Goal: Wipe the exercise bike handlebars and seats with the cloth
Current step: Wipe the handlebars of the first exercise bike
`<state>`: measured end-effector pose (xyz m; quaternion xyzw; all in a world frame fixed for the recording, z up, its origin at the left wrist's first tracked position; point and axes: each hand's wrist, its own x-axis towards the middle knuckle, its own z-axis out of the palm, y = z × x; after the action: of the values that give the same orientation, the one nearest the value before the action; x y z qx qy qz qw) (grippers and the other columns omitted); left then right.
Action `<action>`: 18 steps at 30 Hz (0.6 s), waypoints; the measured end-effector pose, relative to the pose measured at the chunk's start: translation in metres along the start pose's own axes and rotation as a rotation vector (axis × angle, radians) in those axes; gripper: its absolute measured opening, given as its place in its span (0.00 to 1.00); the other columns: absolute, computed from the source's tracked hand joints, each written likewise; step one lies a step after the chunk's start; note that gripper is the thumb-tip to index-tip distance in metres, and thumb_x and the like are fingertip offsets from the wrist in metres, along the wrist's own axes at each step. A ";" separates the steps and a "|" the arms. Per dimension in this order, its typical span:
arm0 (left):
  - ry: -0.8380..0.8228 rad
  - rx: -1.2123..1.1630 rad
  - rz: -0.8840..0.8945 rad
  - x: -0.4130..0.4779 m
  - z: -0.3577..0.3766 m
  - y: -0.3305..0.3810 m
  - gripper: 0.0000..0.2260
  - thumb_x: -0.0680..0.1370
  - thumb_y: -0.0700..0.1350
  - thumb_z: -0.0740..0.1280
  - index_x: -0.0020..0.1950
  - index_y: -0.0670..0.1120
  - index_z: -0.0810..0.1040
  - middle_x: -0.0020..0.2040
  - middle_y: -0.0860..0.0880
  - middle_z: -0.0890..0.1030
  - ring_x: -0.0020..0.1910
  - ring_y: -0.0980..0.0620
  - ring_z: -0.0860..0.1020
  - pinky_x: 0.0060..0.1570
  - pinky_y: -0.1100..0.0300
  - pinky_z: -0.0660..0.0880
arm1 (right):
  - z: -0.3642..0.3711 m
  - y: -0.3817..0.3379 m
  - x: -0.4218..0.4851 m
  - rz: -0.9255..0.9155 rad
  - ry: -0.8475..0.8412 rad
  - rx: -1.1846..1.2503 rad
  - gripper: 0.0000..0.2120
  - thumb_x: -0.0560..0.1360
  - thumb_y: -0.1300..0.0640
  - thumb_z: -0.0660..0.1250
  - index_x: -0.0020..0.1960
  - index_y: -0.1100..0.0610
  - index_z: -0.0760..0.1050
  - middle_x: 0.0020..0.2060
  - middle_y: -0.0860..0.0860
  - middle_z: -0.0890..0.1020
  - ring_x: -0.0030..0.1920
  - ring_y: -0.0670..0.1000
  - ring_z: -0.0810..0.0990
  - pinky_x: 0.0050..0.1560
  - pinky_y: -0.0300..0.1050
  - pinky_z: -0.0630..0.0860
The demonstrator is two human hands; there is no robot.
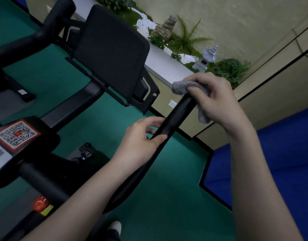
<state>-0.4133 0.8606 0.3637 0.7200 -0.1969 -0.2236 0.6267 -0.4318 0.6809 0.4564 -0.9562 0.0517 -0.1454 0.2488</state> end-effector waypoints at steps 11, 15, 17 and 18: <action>0.024 0.092 -0.029 -0.002 -0.003 0.001 0.19 0.72 0.46 0.73 0.63 0.50 0.77 0.54 0.55 0.79 0.50 0.59 0.76 0.42 0.76 0.70 | 0.008 -0.030 0.020 -0.161 -0.438 -0.509 0.10 0.77 0.62 0.59 0.47 0.53 0.78 0.40 0.53 0.82 0.39 0.57 0.79 0.43 0.50 0.75; -0.019 0.191 -0.081 -0.012 -0.013 0.000 0.20 0.71 0.50 0.74 0.62 0.50 0.77 0.54 0.56 0.79 0.51 0.58 0.77 0.51 0.64 0.74 | 0.028 -0.041 0.003 -0.235 -0.524 -0.533 0.10 0.76 0.64 0.61 0.51 0.54 0.79 0.47 0.51 0.83 0.48 0.56 0.79 0.47 0.51 0.75; -0.039 0.211 -0.106 -0.016 -0.018 -0.001 0.18 0.70 0.50 0.75 0.59 0.50 0.79 0.52 0.56 0.80 0.49 0.58 0.78 0.48 0.67 0.73 | 0.037 -0.043 -0.004 -0.237 -0.548 -0.508 0.10 0.76 0.64 0.60 0.51 0.55 0.78 0.47 0.52 0.83 0.48 0.56 0.79 0.48 0.53 0.75; -0.046 0.204 -0.118 -0.017 -0.020 -0.002 0.17 0.70 0.49 0.75 0.58 0.50 0.80 0.51 0.56 0.81 0.47 0.59 0.78 0.44 0.70 0.73 | 0.042 -0.043 -0.007 -0.241 -0.560 -0.497 0.10 0.76 0.63 0.60 0.52 0.55 0.78 0.46 0.53 0.83 0.48 0.56 0.79 0.48 0.53 0.75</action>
<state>-0.4157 0.8869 0.3654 0.7849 -0.1904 -0.2555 0.5314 -0.4241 0.7386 0.4408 -0.9892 -0.0973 0.1099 -0.0048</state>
